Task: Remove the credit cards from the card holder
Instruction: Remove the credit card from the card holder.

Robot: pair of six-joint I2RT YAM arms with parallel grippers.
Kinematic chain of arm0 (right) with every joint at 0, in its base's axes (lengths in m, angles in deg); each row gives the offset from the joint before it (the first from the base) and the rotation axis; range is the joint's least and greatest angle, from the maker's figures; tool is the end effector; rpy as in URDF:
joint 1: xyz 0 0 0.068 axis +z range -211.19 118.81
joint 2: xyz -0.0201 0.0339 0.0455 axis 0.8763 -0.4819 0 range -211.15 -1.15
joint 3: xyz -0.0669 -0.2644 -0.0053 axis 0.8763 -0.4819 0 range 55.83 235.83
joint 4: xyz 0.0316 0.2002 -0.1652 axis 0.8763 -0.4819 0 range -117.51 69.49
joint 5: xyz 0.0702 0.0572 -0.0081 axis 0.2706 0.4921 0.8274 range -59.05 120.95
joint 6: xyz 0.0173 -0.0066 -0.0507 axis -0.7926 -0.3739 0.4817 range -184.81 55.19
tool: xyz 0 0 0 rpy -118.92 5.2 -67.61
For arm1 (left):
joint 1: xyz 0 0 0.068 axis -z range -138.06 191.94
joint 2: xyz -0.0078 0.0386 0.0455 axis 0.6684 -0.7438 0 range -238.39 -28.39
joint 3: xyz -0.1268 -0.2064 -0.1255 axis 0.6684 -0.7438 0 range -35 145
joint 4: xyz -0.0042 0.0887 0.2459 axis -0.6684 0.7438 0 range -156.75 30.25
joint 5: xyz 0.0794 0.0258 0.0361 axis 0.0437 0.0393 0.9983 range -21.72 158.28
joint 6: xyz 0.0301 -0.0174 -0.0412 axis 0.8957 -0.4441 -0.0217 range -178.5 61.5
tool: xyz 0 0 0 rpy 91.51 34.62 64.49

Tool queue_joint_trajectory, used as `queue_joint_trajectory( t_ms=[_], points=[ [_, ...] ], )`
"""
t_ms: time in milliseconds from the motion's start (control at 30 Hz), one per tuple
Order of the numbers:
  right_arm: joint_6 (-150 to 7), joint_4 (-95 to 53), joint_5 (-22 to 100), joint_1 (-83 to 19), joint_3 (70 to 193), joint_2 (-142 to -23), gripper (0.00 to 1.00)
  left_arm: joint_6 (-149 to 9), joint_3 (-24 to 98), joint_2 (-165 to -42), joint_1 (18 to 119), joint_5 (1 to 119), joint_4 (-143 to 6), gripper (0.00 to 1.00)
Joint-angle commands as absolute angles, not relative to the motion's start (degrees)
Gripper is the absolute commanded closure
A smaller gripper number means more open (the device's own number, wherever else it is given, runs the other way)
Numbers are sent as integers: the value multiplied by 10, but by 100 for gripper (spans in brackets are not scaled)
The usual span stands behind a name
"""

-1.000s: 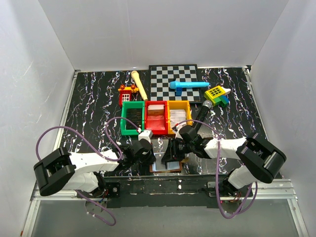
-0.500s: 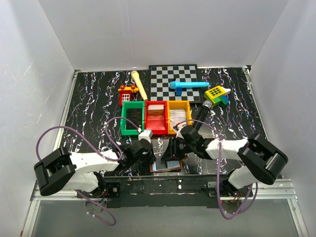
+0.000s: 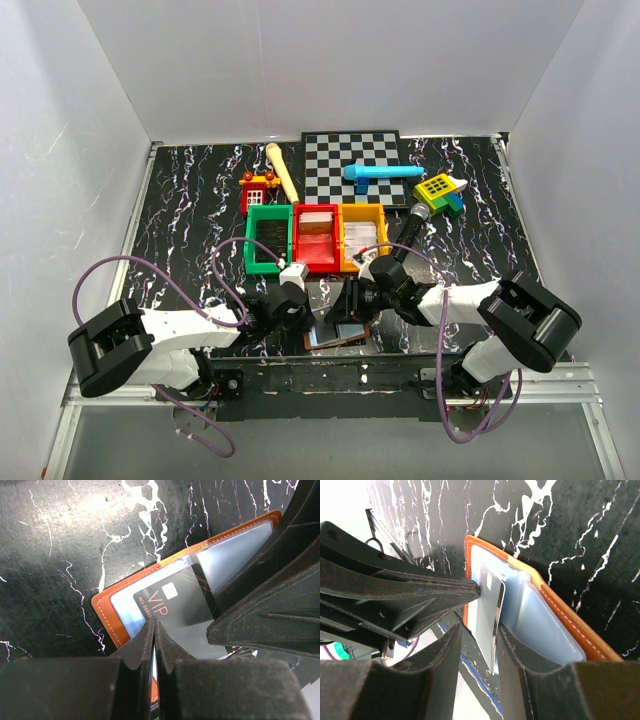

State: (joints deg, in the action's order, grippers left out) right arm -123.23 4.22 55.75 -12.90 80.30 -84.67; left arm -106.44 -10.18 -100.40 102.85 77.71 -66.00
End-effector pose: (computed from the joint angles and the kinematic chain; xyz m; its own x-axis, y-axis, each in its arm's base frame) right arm 0.1589 0.2007 0.1365 -0.9701 0.0737 -0.2312 -0.1562 0.5396 0.8273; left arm 0.1131 -0.1912 0.1446 -0.8423 0.0074 -0.5390 0.2737 0.8673 -0.4158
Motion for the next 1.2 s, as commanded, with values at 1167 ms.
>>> queue_joint_trajectory(
  t_ms=[1167],
  points=[
    [-1273, 152, 621, -123, 825, -904, 66, -1056, -136, -935, 1031, 785, -644, 85]
  ],
)
